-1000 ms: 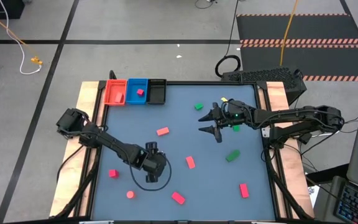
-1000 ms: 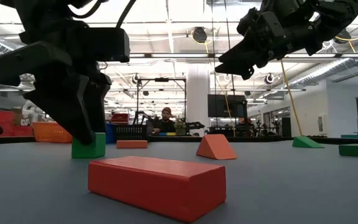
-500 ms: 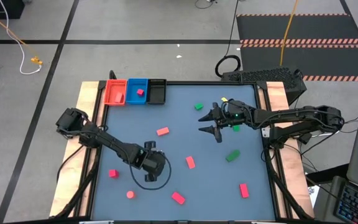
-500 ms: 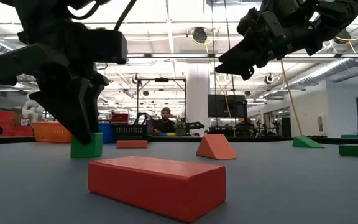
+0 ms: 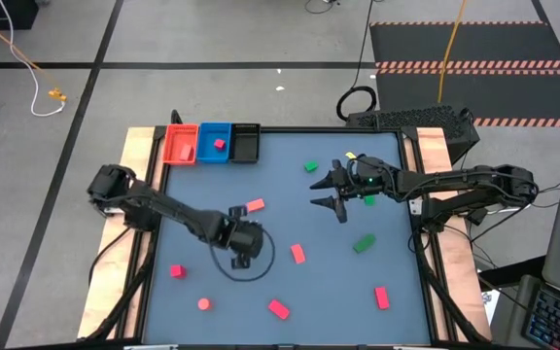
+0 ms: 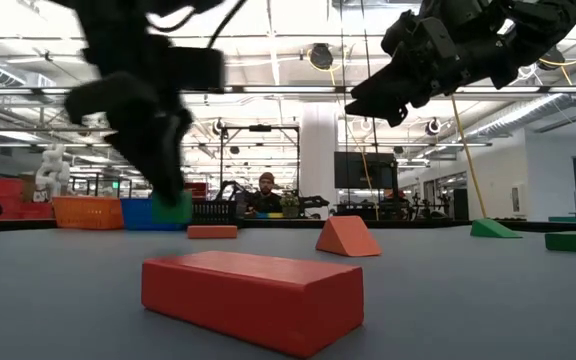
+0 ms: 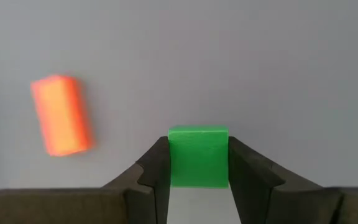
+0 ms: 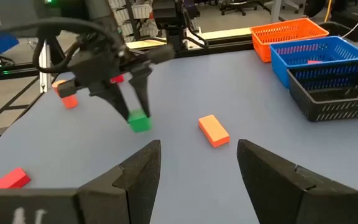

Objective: Sort & place blocks by color
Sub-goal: Put the green block into the black bin

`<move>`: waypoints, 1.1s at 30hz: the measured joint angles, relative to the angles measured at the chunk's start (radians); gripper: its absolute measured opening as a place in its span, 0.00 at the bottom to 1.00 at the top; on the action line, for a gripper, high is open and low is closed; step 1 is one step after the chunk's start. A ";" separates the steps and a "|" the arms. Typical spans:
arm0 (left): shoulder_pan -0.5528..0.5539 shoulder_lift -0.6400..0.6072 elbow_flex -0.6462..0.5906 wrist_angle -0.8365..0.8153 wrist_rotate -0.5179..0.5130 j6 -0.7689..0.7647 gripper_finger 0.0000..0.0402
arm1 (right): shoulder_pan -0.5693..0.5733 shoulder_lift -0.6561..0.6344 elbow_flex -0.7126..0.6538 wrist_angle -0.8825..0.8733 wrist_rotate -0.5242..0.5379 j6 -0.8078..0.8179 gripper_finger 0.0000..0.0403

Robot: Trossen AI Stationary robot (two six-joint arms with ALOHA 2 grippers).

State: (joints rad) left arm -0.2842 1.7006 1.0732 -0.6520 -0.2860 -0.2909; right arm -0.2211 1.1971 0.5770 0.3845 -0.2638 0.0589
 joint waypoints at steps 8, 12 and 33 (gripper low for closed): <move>0.220 -0.032 0.187 -0.150 -0.083 0.259 0.31 | 0.000 -0.003 0.001 0.060 -0.001 -0.004 0.52; 0.383 -0.031 0.254 -0.145 -0.082 0.373 0.31 | 0.000 -0.030 0.001 0.052 -0.001 0.000 0.52; 0.870 0.080 0.228 0.026 0.132 0.428 0.39 | 0.000 -0.118 0.000 -0.055 0.000 -0.026 0.52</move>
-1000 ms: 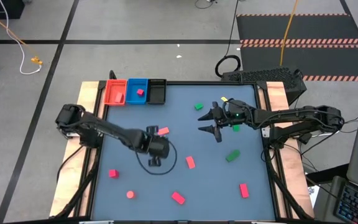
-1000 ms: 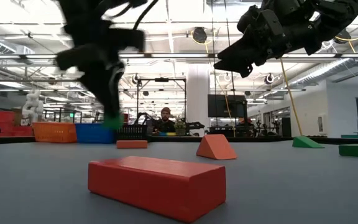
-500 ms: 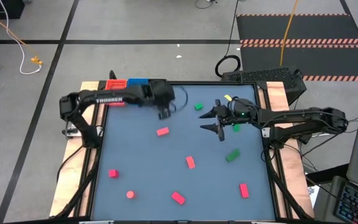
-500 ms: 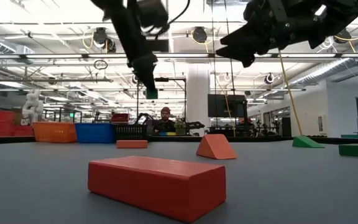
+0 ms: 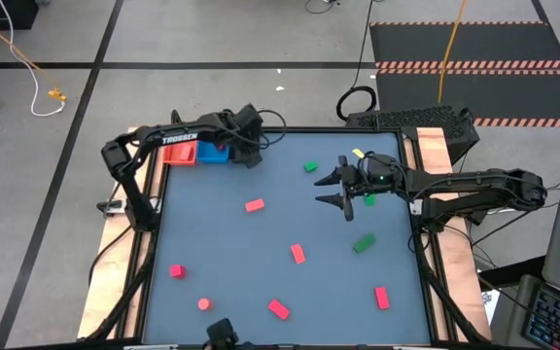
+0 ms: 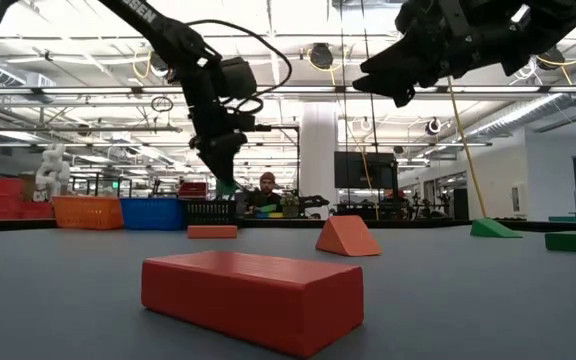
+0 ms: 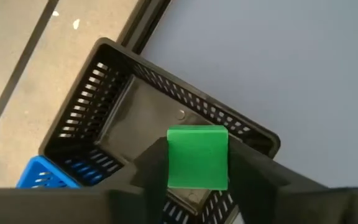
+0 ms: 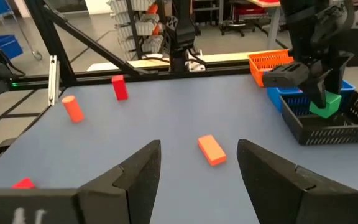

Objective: Sort & place blocks by color
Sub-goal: Put the green block into the black bin

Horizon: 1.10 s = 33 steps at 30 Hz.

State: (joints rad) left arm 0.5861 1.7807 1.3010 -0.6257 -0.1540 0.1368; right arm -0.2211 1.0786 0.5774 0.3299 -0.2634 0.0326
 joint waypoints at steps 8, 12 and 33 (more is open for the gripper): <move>0.000 -0.016 0.000 -0.012 -0.017 -0.022 0.82 | 0.000 0.000 0.000 -0.021 0.005 -0.014 0.52; -0.004 -0.058 0.000 -0.035 -0.030 -0.050 0.89 | -0.001 0.000 0.000 -0.022 0.023 -0.020 0.52; -0.308 -0.389 -0.310 0.593 0.172 -0.356 0.60 | 0.000 0.000 0.000 -0.236 0.241 -0.041 0.52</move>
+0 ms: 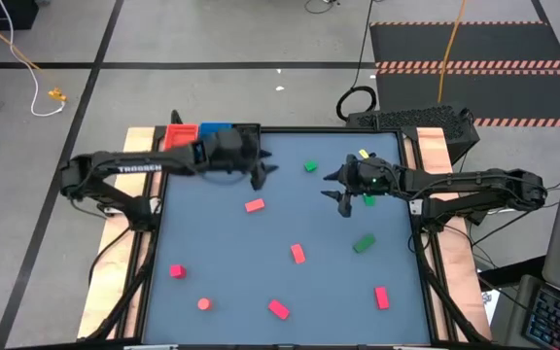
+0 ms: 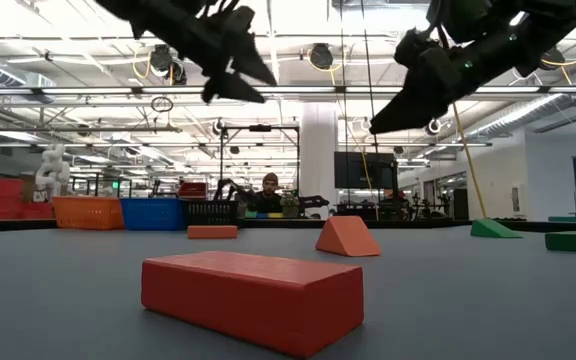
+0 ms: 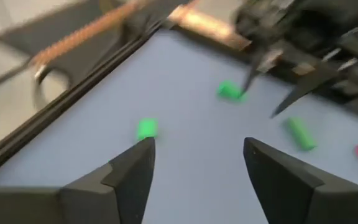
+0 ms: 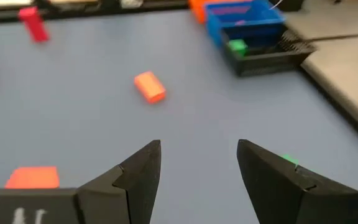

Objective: Sort & place blocks by color
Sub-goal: Put the green block into the black bin

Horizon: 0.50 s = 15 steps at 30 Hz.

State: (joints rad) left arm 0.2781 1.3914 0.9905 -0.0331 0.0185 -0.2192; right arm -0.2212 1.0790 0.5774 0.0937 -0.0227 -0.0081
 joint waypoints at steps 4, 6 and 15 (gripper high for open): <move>-0.077 0.000 -0.151 0.352 -0.003 -0.019 0.57 | 0.001 0.000 -0.003 -0.031 -0.031 0.009 0.52; -0.102 -0.001 -0.206 0.478 -0.027 -0.021 0.55 | 0.001 0.000 -0.021 -0.010 -0.031 0.051 0.52; -0.156 -0.001 -0.312 0.595 -0.053 -0.019 0.54 | -0.009 0.000 -0.147 0.188 0.014 0.051 0.52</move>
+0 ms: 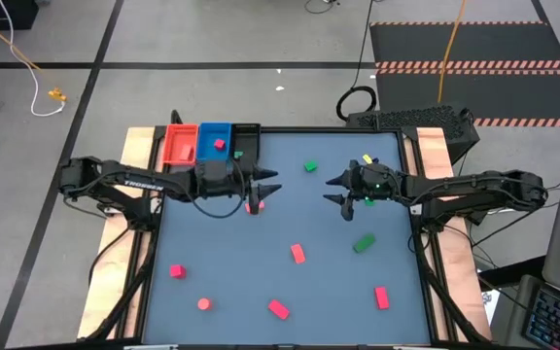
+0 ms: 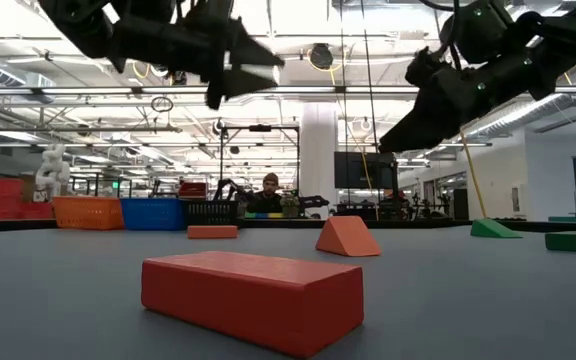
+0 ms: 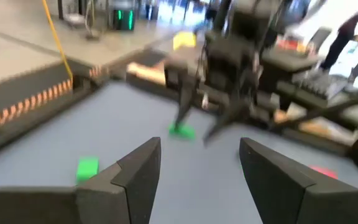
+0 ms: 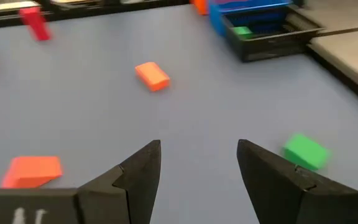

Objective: Sort & place blocks by color
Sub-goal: Put the green block into the black bin

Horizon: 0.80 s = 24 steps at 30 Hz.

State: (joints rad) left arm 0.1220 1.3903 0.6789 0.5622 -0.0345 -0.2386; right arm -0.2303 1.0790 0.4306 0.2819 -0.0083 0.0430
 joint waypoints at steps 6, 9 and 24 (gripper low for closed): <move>-0.038 0.000 -0.089 -0.033 -0.006 0.016 0.53 | -0.006 0.000 0.000 0.004 0.131 0.034 0.52; -0.042 0.000 -0.123 -0.016 -0.008 0.019 0.53 | -0.006 0.000 0.000 -0.018 0.317 0.078 0.52; -0.098 0.000 -0.152 0.137 0.043 0.098 0.54 | -0.006 0.000 0.001 0.362 0.375 0.173 0.52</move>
State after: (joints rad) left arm 0.0244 1.3907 0.5270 0.6996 0.0088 -0.1408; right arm -0.2359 1.0792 0.4316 0.6443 0.3672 0.2163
